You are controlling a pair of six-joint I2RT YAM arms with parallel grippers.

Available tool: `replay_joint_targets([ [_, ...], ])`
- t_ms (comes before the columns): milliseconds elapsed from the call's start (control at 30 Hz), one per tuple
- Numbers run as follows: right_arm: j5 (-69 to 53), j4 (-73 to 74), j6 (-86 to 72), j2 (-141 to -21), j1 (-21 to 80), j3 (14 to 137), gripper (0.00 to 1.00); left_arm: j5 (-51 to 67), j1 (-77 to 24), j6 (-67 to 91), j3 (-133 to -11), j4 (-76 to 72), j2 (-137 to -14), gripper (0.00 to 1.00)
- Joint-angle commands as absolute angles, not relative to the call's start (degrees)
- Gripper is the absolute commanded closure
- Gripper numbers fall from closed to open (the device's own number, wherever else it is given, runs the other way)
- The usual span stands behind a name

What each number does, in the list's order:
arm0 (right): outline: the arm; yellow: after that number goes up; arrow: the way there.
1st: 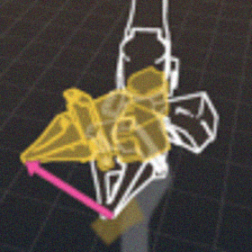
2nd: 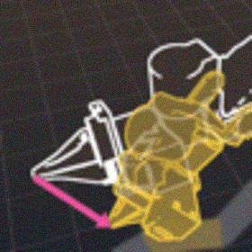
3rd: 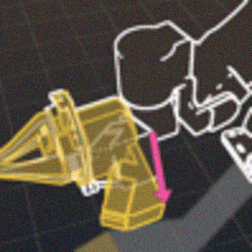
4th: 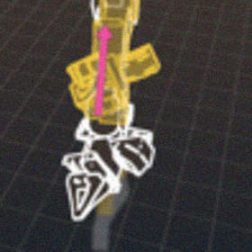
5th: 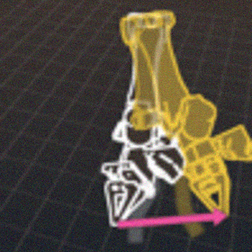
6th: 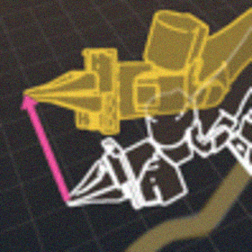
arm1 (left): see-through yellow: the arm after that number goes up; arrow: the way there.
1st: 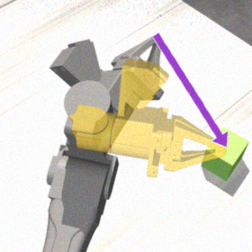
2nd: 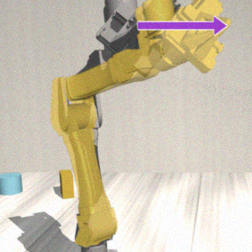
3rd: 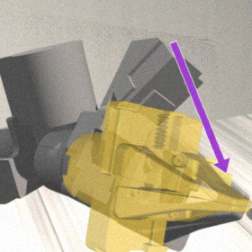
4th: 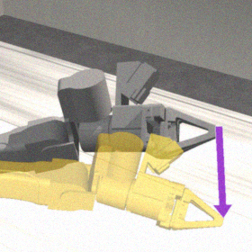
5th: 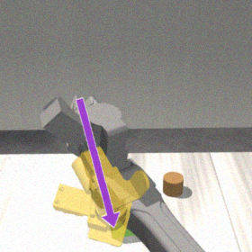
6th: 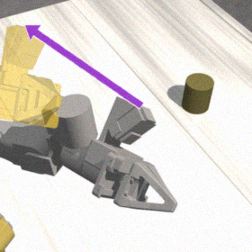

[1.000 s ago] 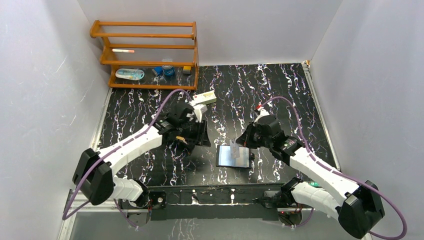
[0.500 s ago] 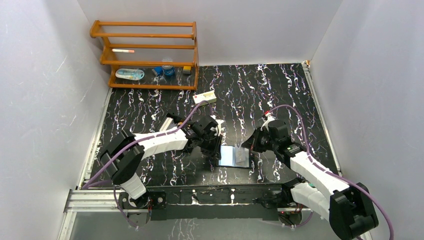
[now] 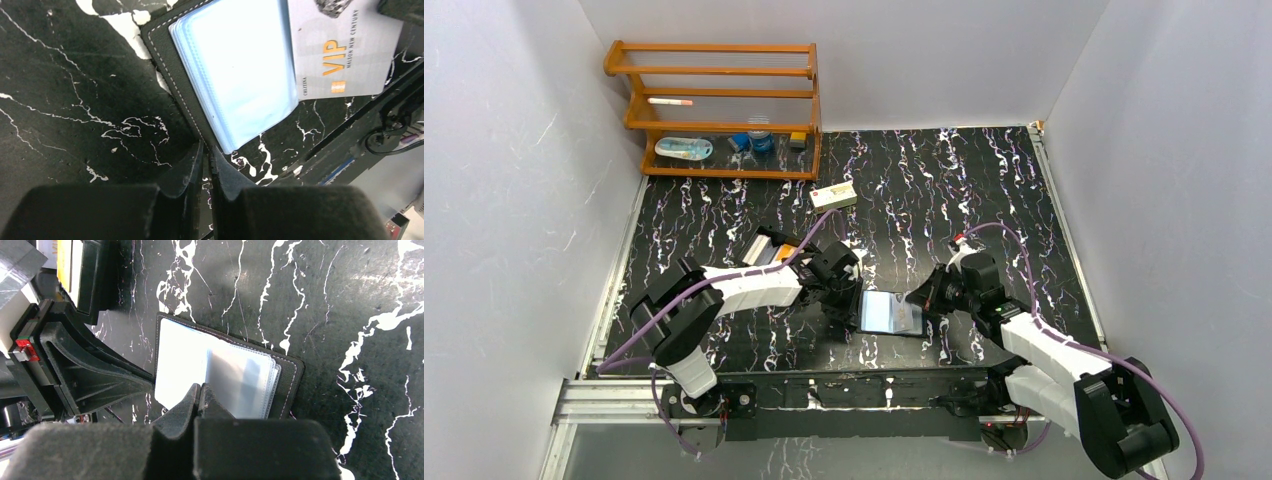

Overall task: Put the credit cards into the card holder
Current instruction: Insert the credit card into the card holder.

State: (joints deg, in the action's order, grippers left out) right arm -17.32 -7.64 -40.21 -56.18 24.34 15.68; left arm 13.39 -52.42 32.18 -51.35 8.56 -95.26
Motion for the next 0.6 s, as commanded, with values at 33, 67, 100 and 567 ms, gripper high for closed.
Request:
replay_joint_targets([
  [33,-18.08,-15.59,-41.81,-56.66,23.98,14.3,1.0,11.56,-53.17,32.19,-50.04,8.09,-95.27,0.92],
  [67,-18.28,-16.35,-42.08,-56.76,23.99,13.92,1.0,11.48,-53.22,32.14,-49.99,8.15,-95.36,0.92],
  [100,-18.48,-17.08,-42.53,-57.02,23.96,13.58,1.0,11.39,-53.25,32.11,-49.93,8.17,-95.48,0.92],
  [567,-18.88,-19.4,-45.55,-57.65,23.74,12.85,1.0,10.91,-53.45,31.86,-49.78,8.17,-96.17,0.91],
])
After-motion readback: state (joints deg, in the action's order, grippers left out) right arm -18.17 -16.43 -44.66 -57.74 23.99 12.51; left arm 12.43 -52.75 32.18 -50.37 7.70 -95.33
